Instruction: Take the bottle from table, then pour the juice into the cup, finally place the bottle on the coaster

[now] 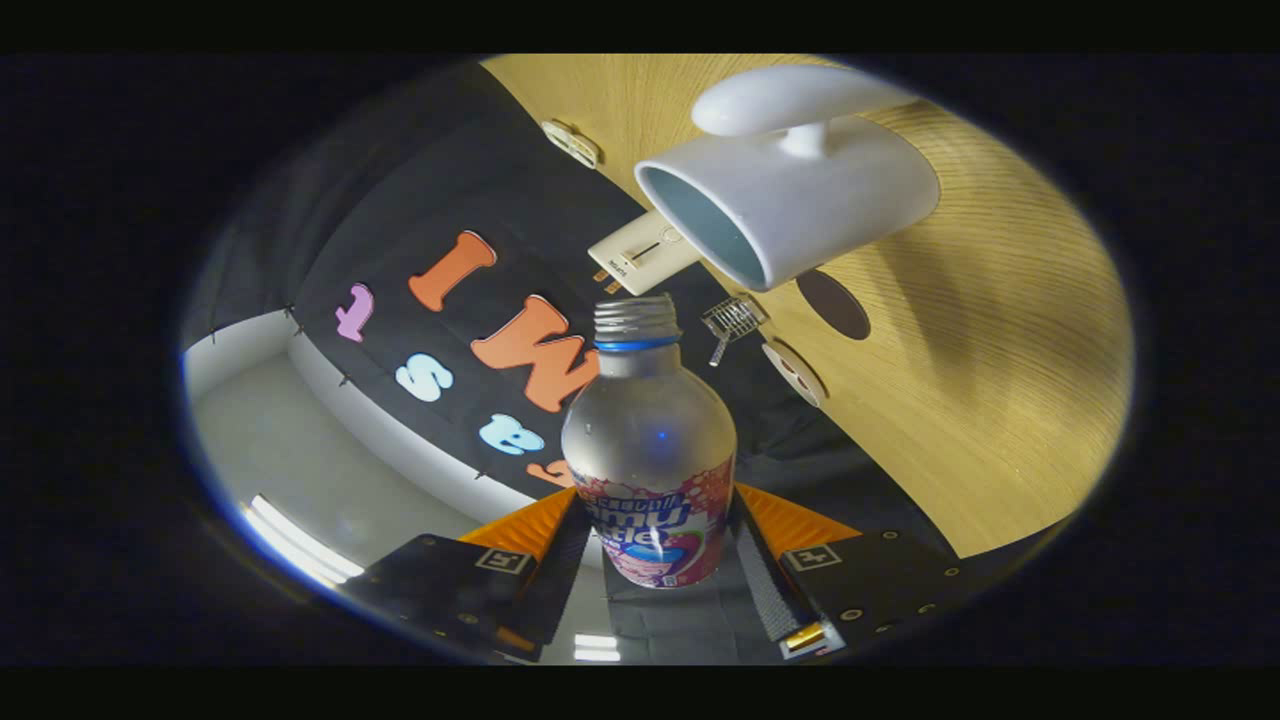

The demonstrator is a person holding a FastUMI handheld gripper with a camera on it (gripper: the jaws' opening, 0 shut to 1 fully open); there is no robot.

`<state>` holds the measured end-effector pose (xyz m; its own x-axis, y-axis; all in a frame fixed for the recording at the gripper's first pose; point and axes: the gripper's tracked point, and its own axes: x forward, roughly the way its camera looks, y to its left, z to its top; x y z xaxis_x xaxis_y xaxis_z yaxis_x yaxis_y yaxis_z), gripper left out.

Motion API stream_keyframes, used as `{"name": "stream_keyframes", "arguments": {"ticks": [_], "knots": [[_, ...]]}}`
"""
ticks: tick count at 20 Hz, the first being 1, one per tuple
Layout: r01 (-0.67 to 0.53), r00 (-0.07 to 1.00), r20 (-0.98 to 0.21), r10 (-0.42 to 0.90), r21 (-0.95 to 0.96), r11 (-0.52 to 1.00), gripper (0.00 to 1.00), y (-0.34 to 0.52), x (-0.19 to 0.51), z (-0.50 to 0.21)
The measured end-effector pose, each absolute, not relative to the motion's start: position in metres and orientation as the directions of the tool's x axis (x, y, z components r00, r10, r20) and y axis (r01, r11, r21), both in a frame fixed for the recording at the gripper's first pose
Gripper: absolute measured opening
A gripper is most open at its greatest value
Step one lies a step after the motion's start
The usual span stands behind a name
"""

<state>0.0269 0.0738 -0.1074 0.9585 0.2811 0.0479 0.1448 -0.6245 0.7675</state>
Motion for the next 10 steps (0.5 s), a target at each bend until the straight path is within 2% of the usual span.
{"name": "stream_keyframes", "arguments": {"ticks": [10], "knots": [[0.146, 0.957, 0.049, 0.286, 0.771, -0.620, 0.76, 0.0770, 0.0255, -0.1087]]}}
